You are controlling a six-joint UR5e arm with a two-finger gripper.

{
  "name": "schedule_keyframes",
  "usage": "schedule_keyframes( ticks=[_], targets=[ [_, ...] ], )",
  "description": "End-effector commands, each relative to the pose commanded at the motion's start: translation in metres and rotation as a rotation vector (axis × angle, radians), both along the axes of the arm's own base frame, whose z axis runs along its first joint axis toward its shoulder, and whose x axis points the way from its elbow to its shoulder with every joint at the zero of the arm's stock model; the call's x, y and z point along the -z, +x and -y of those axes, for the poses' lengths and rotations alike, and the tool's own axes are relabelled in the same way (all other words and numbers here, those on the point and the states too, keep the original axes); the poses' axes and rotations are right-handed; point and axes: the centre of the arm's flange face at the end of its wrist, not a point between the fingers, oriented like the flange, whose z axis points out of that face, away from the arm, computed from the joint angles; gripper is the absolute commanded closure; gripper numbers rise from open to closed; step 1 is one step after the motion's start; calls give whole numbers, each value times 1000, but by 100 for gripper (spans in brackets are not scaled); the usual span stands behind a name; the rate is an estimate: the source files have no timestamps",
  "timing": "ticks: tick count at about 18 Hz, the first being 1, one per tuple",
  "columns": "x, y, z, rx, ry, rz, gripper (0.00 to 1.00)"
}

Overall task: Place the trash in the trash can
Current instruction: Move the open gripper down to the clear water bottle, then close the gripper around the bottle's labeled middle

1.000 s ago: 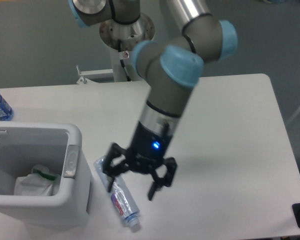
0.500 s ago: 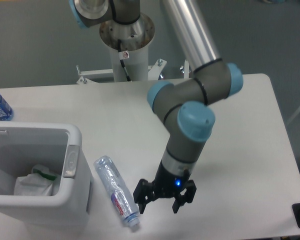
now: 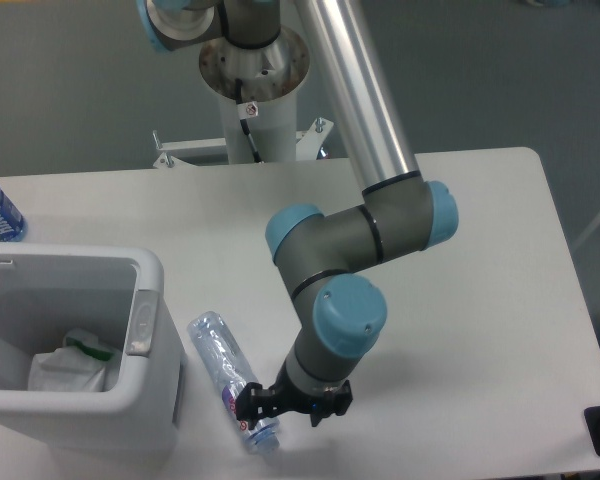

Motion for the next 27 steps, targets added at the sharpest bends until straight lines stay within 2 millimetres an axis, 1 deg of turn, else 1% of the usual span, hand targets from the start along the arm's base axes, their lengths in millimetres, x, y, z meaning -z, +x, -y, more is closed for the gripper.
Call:
schedule_keyframes(
  ticks=[2,3,5,6,7,10,11,12,14,15,17,19,20,21,22,25,26,27],
  targets=[
    [11,8,-3,-5,-29,13,0],
    [17,9,-3,-6,-49,15,0],
    [26,21,-8,14,-81,5,0],
    [32,22,-8,17,-96,6,0],
    [36,23,-7,19,-107,2,0],
    [36,22,-8,21,-112,-6,0],
    [37,22,-8,21,-113,-7,4],
    [36,22,-8,21,-115,-9,13],
    [33,22,-7,21,-111,-10,35],
    [29,23,-7,20,-108,-13,42],
    [15,25,-4,6,-98,-20,59],
    [3,26,-2,3,-86,-27,72],
    [1,25,-1,4,-82,-28,74],
    [-5,23,1,2,-75,-32,74],
    [-16,18,3,-5,-58,-40,74],
    [-61,-6,16,-41,27,-57,74],
    [-82,-19,18,-67,85,-55,74],
    [-103,-28,15,-81,149,-52,74]
  ],
)
